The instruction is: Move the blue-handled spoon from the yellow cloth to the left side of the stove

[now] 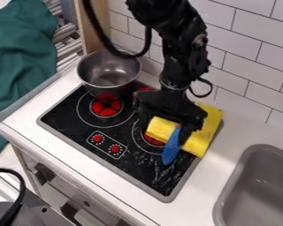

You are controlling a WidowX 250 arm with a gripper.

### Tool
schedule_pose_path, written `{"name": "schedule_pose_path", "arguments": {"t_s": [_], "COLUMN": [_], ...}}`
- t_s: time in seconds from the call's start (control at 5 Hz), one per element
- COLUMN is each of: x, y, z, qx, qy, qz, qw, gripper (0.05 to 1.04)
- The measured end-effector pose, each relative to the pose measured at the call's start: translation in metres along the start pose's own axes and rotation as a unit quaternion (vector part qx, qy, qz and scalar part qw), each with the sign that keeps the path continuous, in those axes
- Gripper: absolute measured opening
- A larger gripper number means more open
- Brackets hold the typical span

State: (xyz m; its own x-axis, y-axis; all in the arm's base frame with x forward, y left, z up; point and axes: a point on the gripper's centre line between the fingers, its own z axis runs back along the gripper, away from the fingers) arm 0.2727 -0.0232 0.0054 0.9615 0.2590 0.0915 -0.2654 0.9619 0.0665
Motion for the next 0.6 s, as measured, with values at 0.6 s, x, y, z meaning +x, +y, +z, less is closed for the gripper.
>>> {"name": "schedule_pose_path", "arguments": {"t_s": [0.6], "x": [-0.027], "y": [-0.012], "z": [-0.031], "qx": [-0.036], "qy": [0.048], "qz": [0.008], "qw": [0.9982], "gripper": [0.998]}}
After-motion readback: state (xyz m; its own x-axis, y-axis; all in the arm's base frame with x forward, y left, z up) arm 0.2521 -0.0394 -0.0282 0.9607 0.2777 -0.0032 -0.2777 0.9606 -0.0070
